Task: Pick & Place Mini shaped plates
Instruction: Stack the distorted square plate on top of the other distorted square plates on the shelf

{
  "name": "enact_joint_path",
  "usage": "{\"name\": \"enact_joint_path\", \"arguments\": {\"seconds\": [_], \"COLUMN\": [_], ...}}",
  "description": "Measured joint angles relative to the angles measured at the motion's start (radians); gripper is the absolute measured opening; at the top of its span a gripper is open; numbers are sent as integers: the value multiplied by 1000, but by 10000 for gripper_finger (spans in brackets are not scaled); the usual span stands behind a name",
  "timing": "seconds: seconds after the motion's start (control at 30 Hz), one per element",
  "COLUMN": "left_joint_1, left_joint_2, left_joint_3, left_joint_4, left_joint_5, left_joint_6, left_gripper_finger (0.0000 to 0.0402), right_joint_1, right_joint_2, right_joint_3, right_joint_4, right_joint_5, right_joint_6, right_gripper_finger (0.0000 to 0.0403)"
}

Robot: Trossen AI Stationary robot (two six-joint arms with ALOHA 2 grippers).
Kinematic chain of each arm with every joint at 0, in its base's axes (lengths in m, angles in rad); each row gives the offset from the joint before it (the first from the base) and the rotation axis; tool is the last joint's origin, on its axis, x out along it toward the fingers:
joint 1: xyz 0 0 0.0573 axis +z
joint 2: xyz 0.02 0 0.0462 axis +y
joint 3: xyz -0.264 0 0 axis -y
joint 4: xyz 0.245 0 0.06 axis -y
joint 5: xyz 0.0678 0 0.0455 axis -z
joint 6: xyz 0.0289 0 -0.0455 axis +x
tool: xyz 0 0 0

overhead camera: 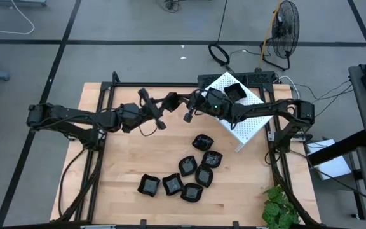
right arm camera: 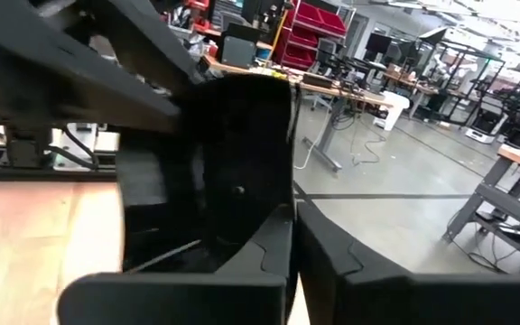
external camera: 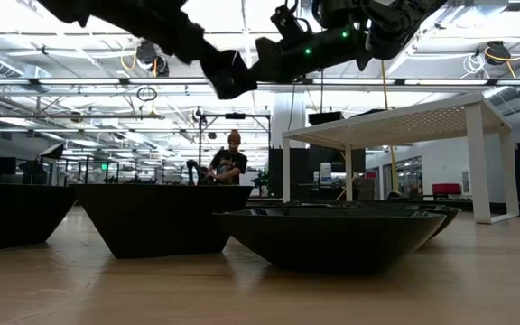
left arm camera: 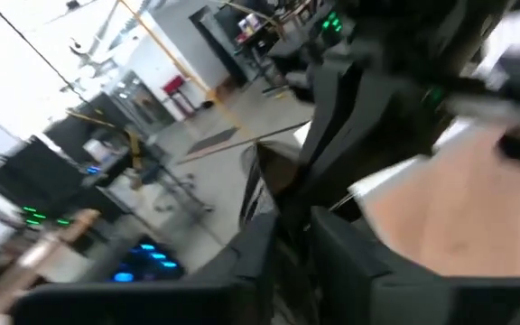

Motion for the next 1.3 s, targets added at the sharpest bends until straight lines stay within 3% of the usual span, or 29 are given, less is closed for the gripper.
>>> {"name": "enact_joint_path", "arguments": {"seconds": [0.13, 0.27, 0.47, 0.6, 0.83, 1.03, 1.3], "left_joint_1": [-41, -99, -145, -108, -17, 31, 44], "left_joint_2": [-7, -24, -106, -150, -155, -154, -154], "left_joint_3": [66, 136, 143, 135, 11, -43, -45], "left_joint_4": [-94, -199, -383, -593, -635, -619, -586], "left_joint_5": [-11, -138, -307, -313, -261, -188, -153], "left_joint_6": [-129, -145, -165, -357, -540, -602, -596], "left_gripper_finger": [156, 222, 275, 277, 252, 241, 244], "right_joint_1": [0, -3, -46, -120, -317, -416, -422], "right_joint_2": [-4, -56, -227, -350, -490, -559, -599], "right_joint_3": [0, 6, 38, 85, 163, 169, 169], "right_joint_4": [-12, -114, -410, -676, -1154, -1352, -1482], "right_joint_5": [-2, 0, 0, 0, -1, -7, -8], "right_joint_6": [1, 8, 37, 102, 247, 309, 346], "right_gripper_finger": [1, 1, 0, 0, 0, 0, 0]}}
